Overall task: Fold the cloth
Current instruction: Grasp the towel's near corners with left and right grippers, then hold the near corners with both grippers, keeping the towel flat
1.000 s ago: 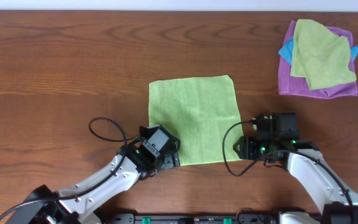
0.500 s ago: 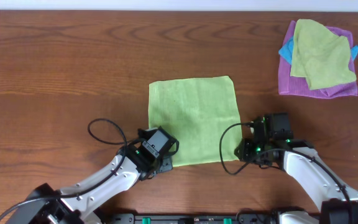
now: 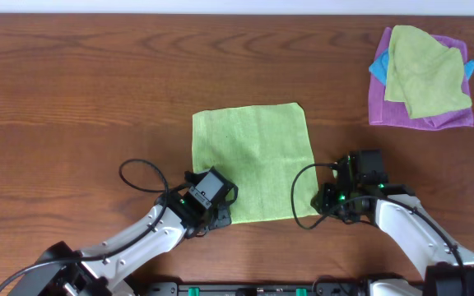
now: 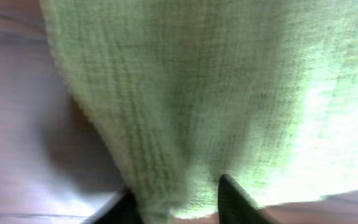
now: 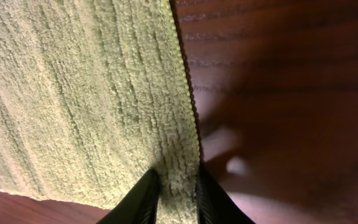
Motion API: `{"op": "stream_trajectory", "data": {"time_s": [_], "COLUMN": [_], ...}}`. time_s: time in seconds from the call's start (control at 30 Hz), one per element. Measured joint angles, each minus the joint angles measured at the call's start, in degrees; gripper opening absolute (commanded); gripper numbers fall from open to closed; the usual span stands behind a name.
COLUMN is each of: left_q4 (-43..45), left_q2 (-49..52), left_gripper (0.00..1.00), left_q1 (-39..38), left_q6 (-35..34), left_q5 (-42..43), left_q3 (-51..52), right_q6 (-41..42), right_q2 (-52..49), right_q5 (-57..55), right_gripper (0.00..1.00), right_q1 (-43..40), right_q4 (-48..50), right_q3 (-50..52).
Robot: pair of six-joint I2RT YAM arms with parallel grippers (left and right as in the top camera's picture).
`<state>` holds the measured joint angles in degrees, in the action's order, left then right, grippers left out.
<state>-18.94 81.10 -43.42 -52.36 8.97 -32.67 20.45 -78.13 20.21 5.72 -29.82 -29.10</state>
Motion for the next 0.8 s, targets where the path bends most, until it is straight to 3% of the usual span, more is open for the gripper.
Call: {"op": "stream_trajectory", "data": {"time_s": [0.1,0.53,0.8], "left_q4": [0.24,-11.61,-12.59], "left_q2": [-0.17,-0.70,-0.70], "left_gripper": [0.74,0.74,0.71], "left_q1": [-0.17,-0.13,-0.13], "left_q6": [-0.37,-0.15,-0.17], "left_q5": [0.50,4.66,4.52], "left_q3": [-0.39,-1.29,-1.29], "right_q6": [0.66,2.56,2.60], "right_q2": [0.02,0.00,-0.02], "right_q5": [0.37,0.35,0.28], "right_gripper": [0.27,0.22,0.21], "right_q1": [0.04,0.04,0.04], "right_q4": [-0.59,-1.51,-1.66], "right_q3": [-0.11,-0.11,-0.11]}}
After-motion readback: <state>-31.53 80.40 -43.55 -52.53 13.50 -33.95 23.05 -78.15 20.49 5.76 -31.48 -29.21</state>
